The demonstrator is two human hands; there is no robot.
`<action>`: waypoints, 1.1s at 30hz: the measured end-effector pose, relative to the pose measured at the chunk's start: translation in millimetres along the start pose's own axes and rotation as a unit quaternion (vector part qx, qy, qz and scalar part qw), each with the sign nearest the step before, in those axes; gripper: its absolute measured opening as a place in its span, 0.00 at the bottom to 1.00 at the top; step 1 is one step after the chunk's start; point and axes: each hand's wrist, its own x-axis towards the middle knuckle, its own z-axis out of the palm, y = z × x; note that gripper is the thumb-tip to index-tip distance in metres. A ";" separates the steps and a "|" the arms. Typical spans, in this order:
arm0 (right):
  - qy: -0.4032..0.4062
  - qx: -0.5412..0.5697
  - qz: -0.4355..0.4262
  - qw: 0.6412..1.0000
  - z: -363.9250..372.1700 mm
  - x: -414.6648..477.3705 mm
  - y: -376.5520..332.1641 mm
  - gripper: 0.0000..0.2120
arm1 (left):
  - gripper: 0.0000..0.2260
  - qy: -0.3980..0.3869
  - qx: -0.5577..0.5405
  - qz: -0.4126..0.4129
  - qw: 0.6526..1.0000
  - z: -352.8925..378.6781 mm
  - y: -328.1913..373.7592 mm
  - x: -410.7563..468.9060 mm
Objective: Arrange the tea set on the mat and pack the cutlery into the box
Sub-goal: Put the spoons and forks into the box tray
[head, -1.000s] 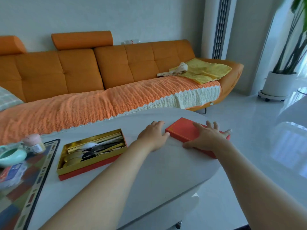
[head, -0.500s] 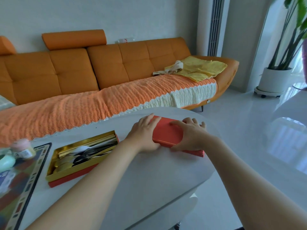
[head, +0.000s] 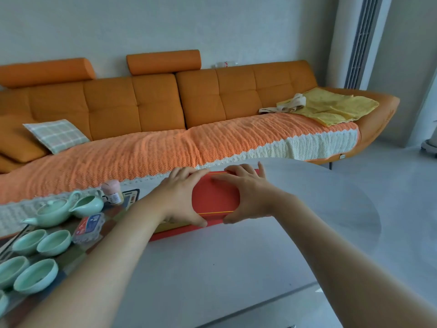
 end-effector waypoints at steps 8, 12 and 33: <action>-0.093 0.114 0.064 0.987 30.0 34.3 -16.5 0.50 | 0.50 0.027 -0.065 -0.090 0.993 24.0 -52.7 -34.8; -0.099 0.127 0.073 0.984 42.2 43.9 -15.3 0.43 | 0.51 0.016 -0.089 -0.108 0.990 32.3 -64.1 -29.6; -0.101 0.145 0.090 0.980 61.2 40.3 -27.2 0.32 | 0.43 -0.044 -0.168 -0.137 0.975 54.1 -71.4 -42.3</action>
